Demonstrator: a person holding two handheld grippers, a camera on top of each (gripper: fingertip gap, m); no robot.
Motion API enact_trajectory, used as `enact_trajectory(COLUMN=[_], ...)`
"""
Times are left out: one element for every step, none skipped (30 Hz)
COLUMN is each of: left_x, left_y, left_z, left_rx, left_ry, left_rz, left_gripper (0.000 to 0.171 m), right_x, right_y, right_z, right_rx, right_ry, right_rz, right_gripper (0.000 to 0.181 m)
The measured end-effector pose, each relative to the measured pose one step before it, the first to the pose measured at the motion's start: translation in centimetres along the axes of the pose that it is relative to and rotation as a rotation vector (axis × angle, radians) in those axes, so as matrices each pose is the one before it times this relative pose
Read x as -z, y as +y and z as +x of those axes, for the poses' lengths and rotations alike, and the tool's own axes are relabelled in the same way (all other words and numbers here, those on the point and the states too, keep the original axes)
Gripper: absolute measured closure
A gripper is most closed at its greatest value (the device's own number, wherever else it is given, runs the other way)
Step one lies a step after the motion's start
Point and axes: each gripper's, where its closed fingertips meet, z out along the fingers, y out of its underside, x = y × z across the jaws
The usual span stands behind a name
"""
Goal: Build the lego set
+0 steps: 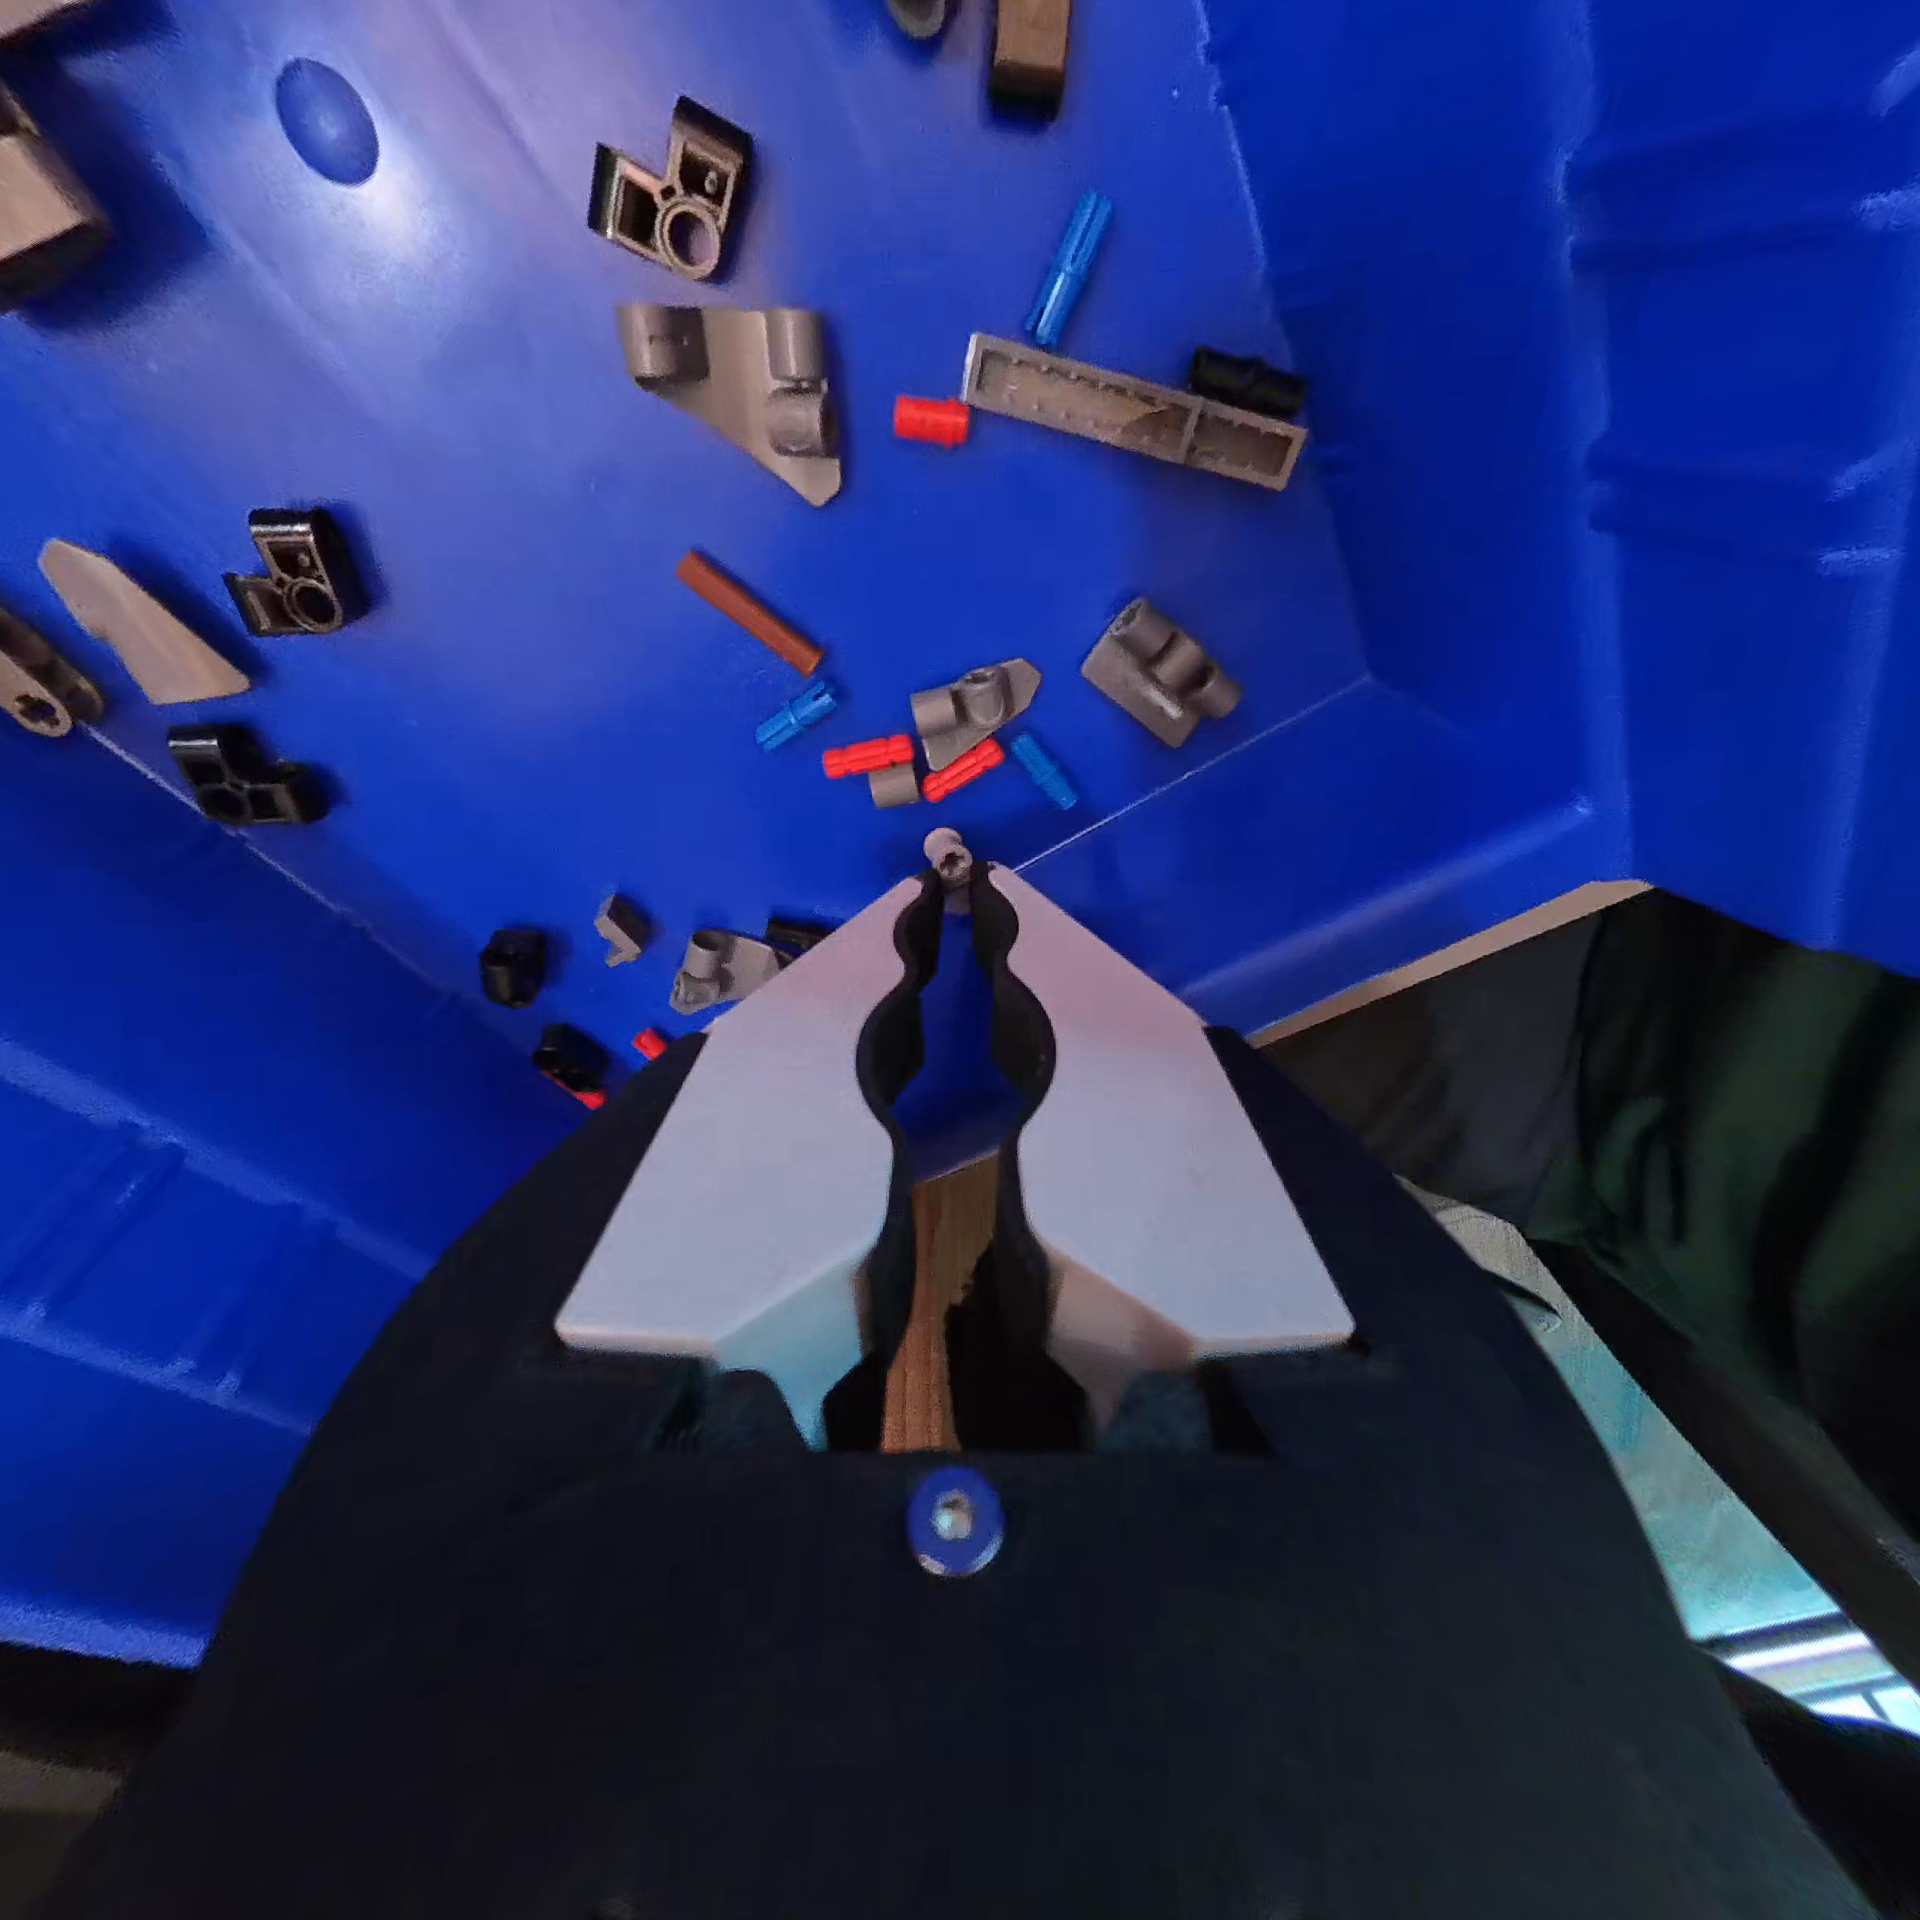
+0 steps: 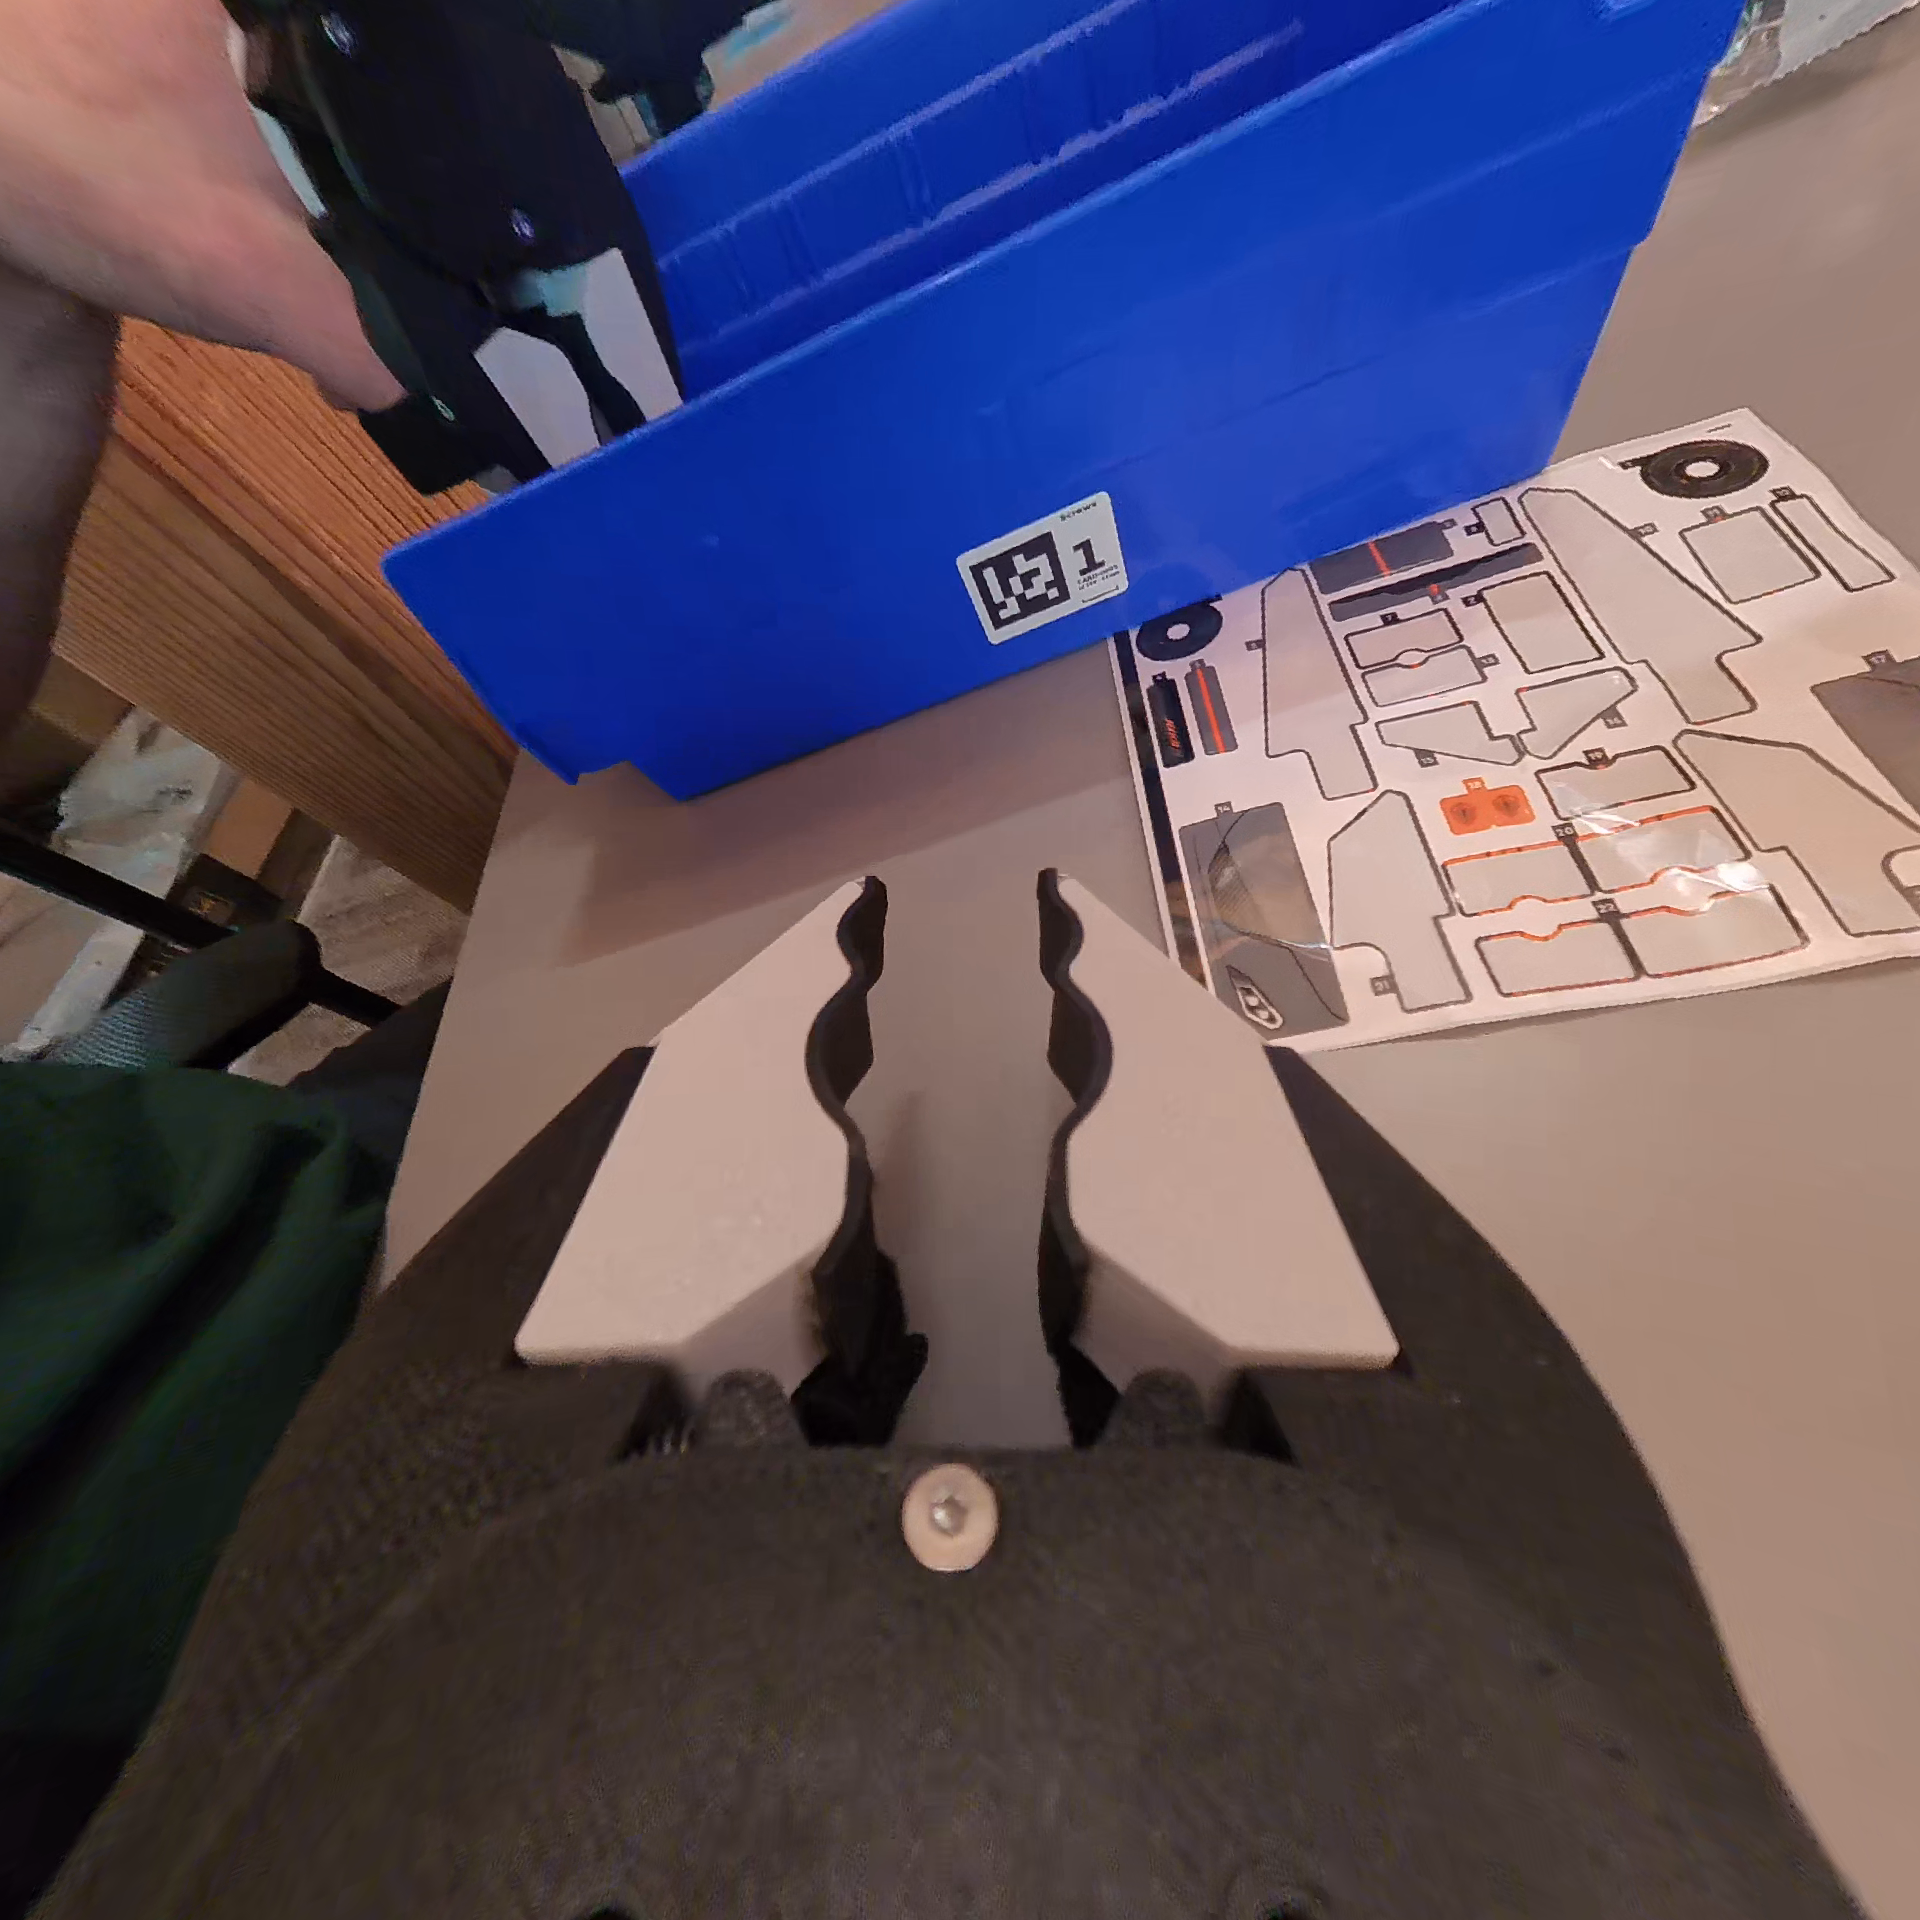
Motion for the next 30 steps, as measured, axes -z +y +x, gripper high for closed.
enact_trajectory(left_x=[0.014,0.076,0.213,0.285,0.408,0.579,0.662,0.733,0.894,0.981,0.962,0.818,0.625,0.368,0.106,-0.123,-0.274,-0.426,-0.635,-0.697,-0.673,-0.683,-0.685,-0.576,-0.478,-0.405,-0.294,-0.263,-0.242,-0.278], left_y=[-0.011,-0.139,-0.243,-0.251,-0.298,-0.417,-0.427,-0.449,-0.584,-0.668,-0.724,-0.592,-0.223,0.184,0.529,0.696,0.446,0.299,0.453,0.3,0.075,0.36,0.376,0.103,-0.102,-0.044,0.166,0.199,-0.057,-0.208], left_z=[-0.018,-0.13,-0.186,0.018,0.256,0.082,0.16,0.268,-0.003,0.053,0.425,0.381,0.066,-0.1,0.036,0.202,-0.181,-0.138,0.252,0.16,-0.104,-0.138,-0.017,-0.039,0.054,0.05,-0.332,-0.279,0.204,0.36], left_rx=[-0.0112,-0.0054,0.0056,0.0048,0.002,0.003,0.002,-0.0061,-0.0053,-0.0031,-0.0109,-0.0147,-0.0088,0.0021,0.0108,0.0172,0.0136,0.0113,0.0002,-0.0042,-0.002,-0.0103,-0.0178,-0.0179,-0.0167,-0.0079,-0.0034,-0.0108,-0.0173,-0.0135], left_ry=[-0.0003,-0.0086,-0.0103,0.0021,0.0121,-0.0047,-0.0005,0.0016,-0.0188,-0.0157,0.0048,-0.0013,-0.0159,-0.0149,0.0045,0.0249,-0.0023,-0.007,0.0098,0.0072,-0.0027,-0.0018,0.008,0.014,0.0248,0.0253,-0.0054,-0.0091,0.0181,0.0283], left_rz=[0.00006,0.01432,0.02618,0.02997,0.03226,0.03971,0.04008,0.03901,0.04415,0.04504,0.0454,0.03305,0.01069,-0.00924,-0.02173,-0.02726,-0.01448,-0.01396,-0.03224,-0.0312,-0.01986,-0.04485,-0.05157,-0.03626,-0.01912,-0.02253,-0.03528,-0.0342,-0.01504,-0.00478], left_gripper=[0.169,0.17,0.171,0.171,0.171,0.171,0.171,0.171,0.171,0.171,0.171,0.171,0.171,0.171,0.171,0.171,0.171,0.171,0.169,0.164,0.16,0.156,0.151,0.146,0.146,0.147,0.145,0.146,0.149,0.152], right_x=[0.188,0.268,0.401,0.548,0.705,0.874,1.064,1.236,1.365,1.446,1.469,1.433,1.342,1.236,1.094,0.926,0.76,0.591,0.461,0.363,0.291,0.243,0.232,0.226,0.217,0.227,0.218,0.223,0.222,0.202], right_y=[-0.116,-0.124,-0.213,-0.279,-0.32,-0.389,-0.508,-0.621,-0.636,-0.523,-0.367,-0.223,-0.097,0.003,0.088,0.139,0.223,0.281,0.302,0.285,0.27,0.233,0.248,0.231,0.227,0.204,0.228,0.228,0.204,0.173], right_z=[-0.165,-0.211,-0.195,-0.122,0.006,0.199,0.27,0.279,0.376,0.545,0.651,0.686,0.634,0.534,0.449,0.312,0.153,0.026,-0.048,-0.121,-0.187,-0.181,-0.135,-0.064,-0.016,0.022,0.076,0.15,0.176,0.176], right_rx=[-0.0108,-0.0119,-0.003,0.0081,0.0168,0.0167,0.0091,0.0038,0.0046,0.0074,0.0093,0.0087,0.0054,0.0019,-0.0016,-0.0052,-0.0083,-0.0081,-0.0048,-0.0032,-0.0032,-0.0024,-0.0017,-0.0024,-0.0049,-0.0069,-0.0063,-0.0049,-0.0055,-0.0076], right_ry=[-0.0107,-0.01,-0.0027,0.008,0.0193,0.0284,0.0279,0.0251,0.0291,0.0374,0.0435,0.045,0.0402,0.0339,0.029,0.0211,0.0129,0.0082,0.0074,0.0041,0.0012,0.0009,0.002,0.0029,0.0023,0.0015,0.0033,0.0064,0.0066,0.0042], right_rz=[0.0116,0.0084,0.0115,0.0107,0.0072,0.0085,0.0138,0.0204,0.0209,0.0172,0.0119,0.0092,0.0082,0.0075,0.0077,0.0081,0.0059,0.0019,0.001,0.0011,0.0015,0.0022,0.002,0.0023,0.0029,0.0032,0.0013,0.0002,0.0008,0.0011], right_gripper=[0.153,0.153,0.153,0.154,0.154,0.154,0.154,0.154,0.154,0.154,0.154,0.154,0.154,0.154,0.155,0.155,0.155,0.155,0.155,0.155,0.155,0.155,0.155,0.155,0.155,0.155,0.155,0.155,0.155,0.155])
